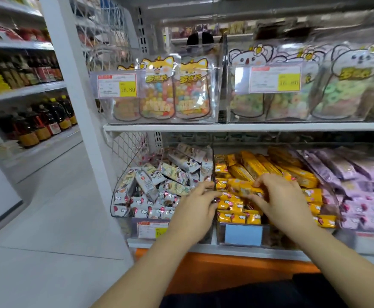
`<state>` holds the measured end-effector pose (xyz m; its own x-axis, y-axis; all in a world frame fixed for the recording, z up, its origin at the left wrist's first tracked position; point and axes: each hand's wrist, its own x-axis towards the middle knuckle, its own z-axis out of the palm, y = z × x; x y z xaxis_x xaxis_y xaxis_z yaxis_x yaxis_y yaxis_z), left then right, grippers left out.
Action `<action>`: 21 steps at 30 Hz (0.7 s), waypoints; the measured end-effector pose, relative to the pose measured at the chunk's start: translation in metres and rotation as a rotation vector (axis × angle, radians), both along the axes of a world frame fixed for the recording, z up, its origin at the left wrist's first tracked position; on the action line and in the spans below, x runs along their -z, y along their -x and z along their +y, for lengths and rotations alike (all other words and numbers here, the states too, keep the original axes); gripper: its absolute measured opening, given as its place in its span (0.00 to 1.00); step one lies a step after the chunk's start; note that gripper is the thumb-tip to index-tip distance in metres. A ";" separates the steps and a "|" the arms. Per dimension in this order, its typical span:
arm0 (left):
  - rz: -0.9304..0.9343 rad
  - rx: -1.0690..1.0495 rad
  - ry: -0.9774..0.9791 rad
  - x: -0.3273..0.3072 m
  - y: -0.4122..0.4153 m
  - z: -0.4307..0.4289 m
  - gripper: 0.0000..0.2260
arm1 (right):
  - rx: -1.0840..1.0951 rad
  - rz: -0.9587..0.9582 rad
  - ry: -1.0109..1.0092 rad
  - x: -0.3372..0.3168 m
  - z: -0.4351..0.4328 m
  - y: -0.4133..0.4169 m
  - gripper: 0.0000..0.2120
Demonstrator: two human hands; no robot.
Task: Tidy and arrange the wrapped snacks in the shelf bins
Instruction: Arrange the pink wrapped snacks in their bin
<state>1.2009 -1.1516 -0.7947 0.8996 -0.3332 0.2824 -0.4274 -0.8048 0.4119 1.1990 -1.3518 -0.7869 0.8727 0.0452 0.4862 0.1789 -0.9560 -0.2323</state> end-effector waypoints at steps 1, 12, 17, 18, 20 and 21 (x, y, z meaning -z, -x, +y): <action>0.001 0.003 -0.009 0.001 0.000 0.000 0.16 | 0.005 -0.014 0.060 0.002 -0.001 -0.002 0.12; -0.162 -0.047 0.164 -0.010 -0.002 0.054 0.11 | -0.175 -0.074 -0.022 -0.026 0.055 -0.011 0.06; -0.311 -0.243 0.366 -0.017 -0.002 0.114 0.10 | -0.367 -0.015 -0.129 -0.035 0.112 -0.031 0.08; -0.355 -0.278 0.399 -0.017 -0.002 0.125 0.10 | -0.399 -0.008 -0.154 -0.036 0.125 -0.037 0.08; -0.458 -0.348 0.467 -0.017 -0.002 0.142 0.10 | -0.447 0.018 -0.179 -0.037 0.152 -0.052 0.09; -0.498 -0.382 0.505 -0.017 -0.003 0.149 0.10 | -0.462 0.036 -0.174 -0.037 0.166 -0.060 0.09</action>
<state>1.2035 -1.0027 -0.7781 0.6545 0.2469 0.7146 -0.3895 -0.7000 0.5986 1.2593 -1.1861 -0.7501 0.7966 0.3523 0.4912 0.5643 -0.7247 -0.3954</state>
